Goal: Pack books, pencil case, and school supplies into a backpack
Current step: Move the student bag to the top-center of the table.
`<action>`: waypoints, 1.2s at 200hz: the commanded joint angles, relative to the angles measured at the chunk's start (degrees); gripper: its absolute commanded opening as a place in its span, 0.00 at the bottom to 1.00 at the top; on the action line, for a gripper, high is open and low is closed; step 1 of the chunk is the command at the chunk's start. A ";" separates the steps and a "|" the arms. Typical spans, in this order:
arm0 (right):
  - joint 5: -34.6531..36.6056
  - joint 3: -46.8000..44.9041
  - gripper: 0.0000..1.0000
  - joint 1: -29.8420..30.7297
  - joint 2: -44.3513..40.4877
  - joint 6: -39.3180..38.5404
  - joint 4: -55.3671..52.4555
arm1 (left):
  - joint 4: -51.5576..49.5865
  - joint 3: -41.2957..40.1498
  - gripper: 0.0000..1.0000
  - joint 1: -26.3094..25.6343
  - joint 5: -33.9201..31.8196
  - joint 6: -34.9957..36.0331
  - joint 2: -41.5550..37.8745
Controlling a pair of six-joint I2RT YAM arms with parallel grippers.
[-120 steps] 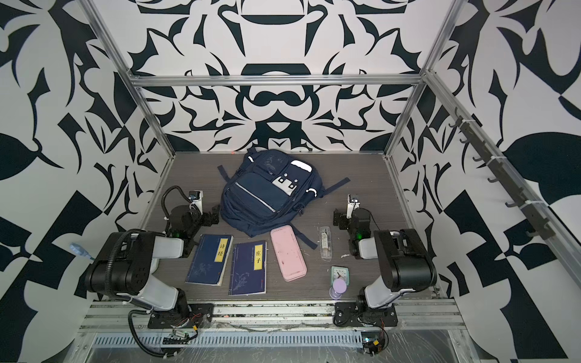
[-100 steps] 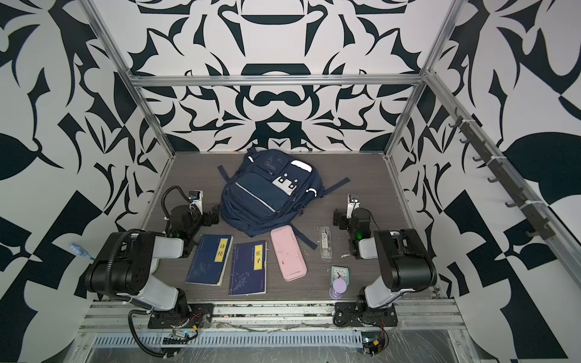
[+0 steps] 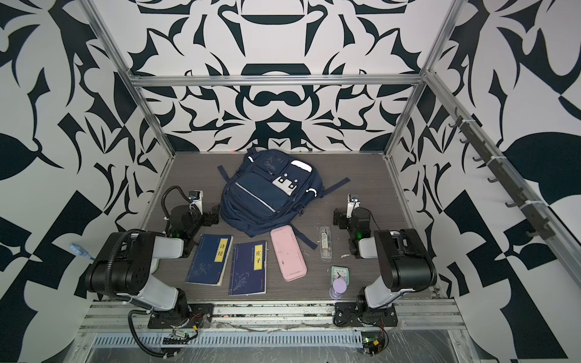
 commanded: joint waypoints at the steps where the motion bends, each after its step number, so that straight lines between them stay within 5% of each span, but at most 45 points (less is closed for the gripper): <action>1: 0.85 1.52 0.99 0.33 -0.77 0.66 0.72 | 0.35 0.77 0.99 0.17 0.12 0.32 0.24; 109: 2.24 1.41 1.00 0.96 -0.82 0.66 0.84 | 1.52 -0.31 0.99 -0.43 -2.00 -0.49 -0.17; 193: 2.96 1.04 1.00 1.32 -1.05 0.43 1.64 | 6.88 -4.13 0.99 -2.47 -16.11 -3.42 -3.02; 213: 7.93 1.08 0.99 2.45 -4.18 1.19 -0.82 | 8.31 -5.92 0.99 -4.26 -21.23 -1.78 -6.96; 240: 25.05 3.13 1.00 9.21 -11.43 -1.18 -8.44 | 4.81 -8.29 0.99 -6.88 -23.89 -0.77 -17.44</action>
